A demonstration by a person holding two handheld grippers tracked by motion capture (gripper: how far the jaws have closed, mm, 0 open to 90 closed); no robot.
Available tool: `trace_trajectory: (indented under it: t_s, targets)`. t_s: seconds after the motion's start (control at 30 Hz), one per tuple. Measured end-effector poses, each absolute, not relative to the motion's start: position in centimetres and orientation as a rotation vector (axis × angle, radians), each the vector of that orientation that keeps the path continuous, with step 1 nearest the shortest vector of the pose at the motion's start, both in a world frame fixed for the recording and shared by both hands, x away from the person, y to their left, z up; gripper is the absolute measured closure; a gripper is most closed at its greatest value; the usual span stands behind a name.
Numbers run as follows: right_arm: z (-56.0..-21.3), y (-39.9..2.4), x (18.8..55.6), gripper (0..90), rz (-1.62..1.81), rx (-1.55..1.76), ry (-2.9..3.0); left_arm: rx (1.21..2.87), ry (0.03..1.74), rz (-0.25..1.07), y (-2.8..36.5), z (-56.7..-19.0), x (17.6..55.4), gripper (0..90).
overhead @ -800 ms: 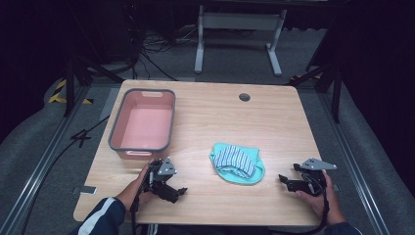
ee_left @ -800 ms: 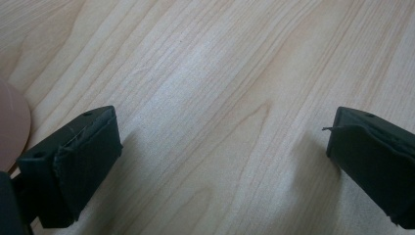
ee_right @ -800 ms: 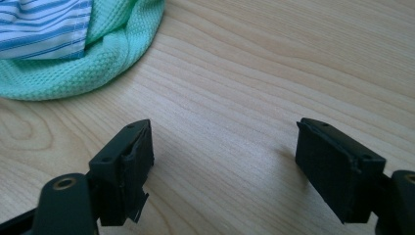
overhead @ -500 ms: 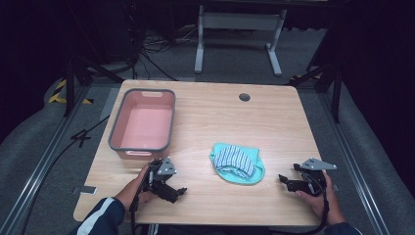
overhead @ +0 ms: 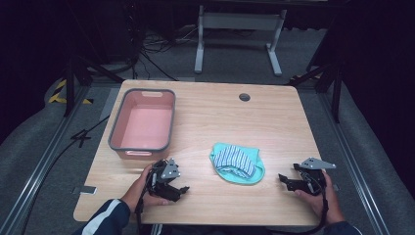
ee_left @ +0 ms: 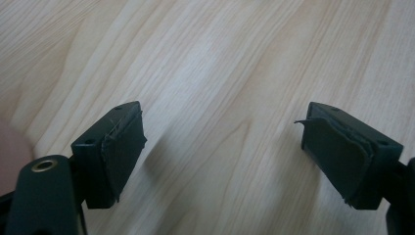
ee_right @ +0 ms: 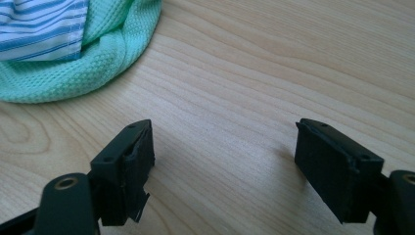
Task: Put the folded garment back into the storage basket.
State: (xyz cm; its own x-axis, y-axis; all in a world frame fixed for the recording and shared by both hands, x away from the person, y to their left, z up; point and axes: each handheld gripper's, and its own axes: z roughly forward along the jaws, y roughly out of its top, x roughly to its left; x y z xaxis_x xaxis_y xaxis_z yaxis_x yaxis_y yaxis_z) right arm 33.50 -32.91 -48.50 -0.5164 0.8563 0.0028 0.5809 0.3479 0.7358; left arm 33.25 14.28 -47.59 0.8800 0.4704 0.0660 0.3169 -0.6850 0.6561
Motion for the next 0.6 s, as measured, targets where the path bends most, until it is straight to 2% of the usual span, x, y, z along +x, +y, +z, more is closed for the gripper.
trace_trajectory:
  t_s: [0.2, 0.43, 0.6]
  targets:
    - [-48.2, -32.6, 33.6, 25.1, 0.971, 1.274, 2.231, 2.374, 0.526, 0.301, 12.7, -47.1, 33.8, 21.4]
    - [-46.5, -30.2, 34.2, 33.7, 1.032, 1.226, 2.247, 2.322, 0.556, 0.313, 11.3, -45.8, 35.8, 26.0]
    - [-45.5, -27.9, 35.2, 42.9, 1.06, 1.179, 2.286, 2.287, 0.61, 0.362, 9.4, -45.4, 38.0, 36.5]
